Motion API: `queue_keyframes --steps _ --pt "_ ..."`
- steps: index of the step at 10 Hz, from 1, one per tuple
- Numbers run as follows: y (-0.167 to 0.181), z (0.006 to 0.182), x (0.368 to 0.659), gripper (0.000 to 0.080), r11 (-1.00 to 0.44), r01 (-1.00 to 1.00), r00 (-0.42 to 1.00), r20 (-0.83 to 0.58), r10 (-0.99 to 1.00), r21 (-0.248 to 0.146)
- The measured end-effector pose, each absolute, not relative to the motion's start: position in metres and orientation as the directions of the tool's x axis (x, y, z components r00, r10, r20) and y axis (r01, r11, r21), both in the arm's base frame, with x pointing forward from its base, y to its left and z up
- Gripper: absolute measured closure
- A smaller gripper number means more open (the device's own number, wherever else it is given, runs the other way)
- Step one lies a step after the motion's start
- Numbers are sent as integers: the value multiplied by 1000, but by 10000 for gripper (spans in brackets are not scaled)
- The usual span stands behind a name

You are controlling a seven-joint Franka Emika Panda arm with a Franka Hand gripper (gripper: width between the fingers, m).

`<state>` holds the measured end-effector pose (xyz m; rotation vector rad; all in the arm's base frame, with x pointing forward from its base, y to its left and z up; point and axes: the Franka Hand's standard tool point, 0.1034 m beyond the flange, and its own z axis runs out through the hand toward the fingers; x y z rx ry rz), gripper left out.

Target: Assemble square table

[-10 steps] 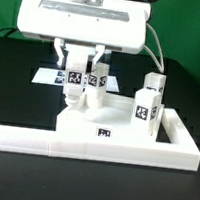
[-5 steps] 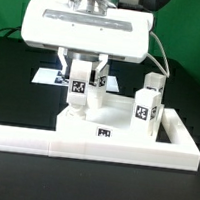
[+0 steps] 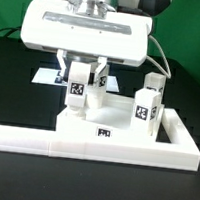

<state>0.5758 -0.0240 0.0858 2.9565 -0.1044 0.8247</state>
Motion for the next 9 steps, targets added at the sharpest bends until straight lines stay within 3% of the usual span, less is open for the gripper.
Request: queue_keyframes --steps 9 --pt "-15 86 571 509 -996 -70 857 515 -34 50"
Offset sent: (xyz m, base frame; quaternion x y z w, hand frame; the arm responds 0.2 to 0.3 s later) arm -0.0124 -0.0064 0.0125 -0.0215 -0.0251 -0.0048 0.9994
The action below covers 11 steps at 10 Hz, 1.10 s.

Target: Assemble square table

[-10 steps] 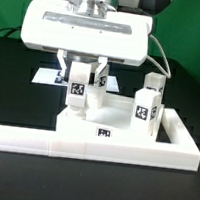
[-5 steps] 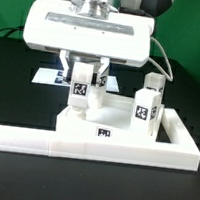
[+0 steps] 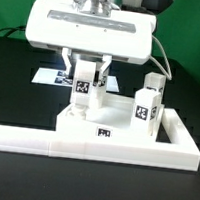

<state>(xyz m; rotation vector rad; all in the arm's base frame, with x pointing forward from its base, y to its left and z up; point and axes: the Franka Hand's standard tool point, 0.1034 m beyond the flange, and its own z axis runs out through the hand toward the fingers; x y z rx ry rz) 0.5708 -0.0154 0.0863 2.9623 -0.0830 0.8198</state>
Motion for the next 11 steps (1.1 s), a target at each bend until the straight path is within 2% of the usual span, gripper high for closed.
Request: queue_keyframes --steps 11 --pt "-16 74 564 509 -996 -68 866 500 -31 56"
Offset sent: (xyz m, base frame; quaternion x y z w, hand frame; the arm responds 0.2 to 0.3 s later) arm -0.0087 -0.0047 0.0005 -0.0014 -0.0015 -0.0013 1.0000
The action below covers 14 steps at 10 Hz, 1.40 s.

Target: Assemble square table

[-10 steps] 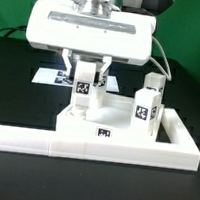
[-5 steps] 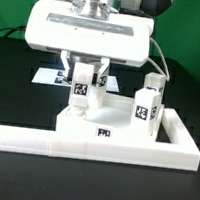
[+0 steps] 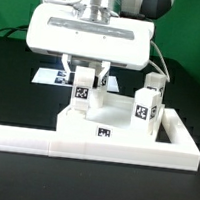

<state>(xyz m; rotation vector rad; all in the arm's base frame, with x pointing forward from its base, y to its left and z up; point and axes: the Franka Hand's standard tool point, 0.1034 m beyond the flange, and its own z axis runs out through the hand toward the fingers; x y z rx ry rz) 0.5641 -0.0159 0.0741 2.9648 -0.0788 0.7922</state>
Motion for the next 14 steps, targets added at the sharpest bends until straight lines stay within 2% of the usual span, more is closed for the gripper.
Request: queue_keyframes --steps 4,12,13,14 --pt "-20 73 564 509 -995 -76 853 521 -31 65" --pt "-20 70 563 509 -995 -77 868 495 -40 55" --pt "-20 70 563 321 -995 -77 868 495 -40 55" --pt "-20 70 563 208 -995 -77 868 495 -40 55"
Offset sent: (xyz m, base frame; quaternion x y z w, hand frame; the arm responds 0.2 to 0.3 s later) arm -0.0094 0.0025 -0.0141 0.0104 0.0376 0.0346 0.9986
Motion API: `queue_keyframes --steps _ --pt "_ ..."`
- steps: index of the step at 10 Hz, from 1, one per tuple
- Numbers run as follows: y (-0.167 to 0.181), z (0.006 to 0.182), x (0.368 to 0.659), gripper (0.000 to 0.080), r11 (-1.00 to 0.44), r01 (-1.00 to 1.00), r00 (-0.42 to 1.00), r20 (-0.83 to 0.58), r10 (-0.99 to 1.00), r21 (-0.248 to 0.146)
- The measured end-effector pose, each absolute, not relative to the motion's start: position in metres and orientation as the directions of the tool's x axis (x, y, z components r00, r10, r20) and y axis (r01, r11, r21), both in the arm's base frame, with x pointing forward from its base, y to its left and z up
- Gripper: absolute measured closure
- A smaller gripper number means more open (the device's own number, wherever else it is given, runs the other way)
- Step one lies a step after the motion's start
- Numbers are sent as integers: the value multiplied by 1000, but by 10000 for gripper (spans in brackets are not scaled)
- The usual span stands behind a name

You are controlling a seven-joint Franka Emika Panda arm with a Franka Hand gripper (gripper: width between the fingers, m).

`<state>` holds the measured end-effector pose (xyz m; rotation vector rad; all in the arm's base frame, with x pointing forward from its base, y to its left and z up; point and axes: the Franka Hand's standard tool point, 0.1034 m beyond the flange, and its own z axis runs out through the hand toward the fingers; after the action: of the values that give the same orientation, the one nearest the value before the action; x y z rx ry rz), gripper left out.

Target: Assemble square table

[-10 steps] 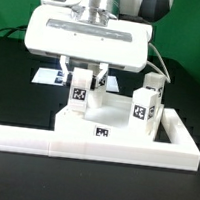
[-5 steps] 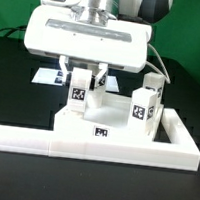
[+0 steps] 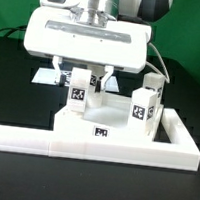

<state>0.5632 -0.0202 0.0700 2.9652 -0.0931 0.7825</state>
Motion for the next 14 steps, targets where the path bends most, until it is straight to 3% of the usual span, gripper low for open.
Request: queue_keyframes --steps 4,7,10,11,14 --pt "-21 70 563 153 -996 -75 871 490 -38 56" --pt "-30 97 569 151 -996 -77 888 457 -52 35" --pt "-33 109 578 151 -997 -81 913 402 -73 2" --pt "-33 106 577 151 -996 -84 918 389 -78 -2" --pt "-23 97 578 151 -995 -67 981 179 -79 -68"
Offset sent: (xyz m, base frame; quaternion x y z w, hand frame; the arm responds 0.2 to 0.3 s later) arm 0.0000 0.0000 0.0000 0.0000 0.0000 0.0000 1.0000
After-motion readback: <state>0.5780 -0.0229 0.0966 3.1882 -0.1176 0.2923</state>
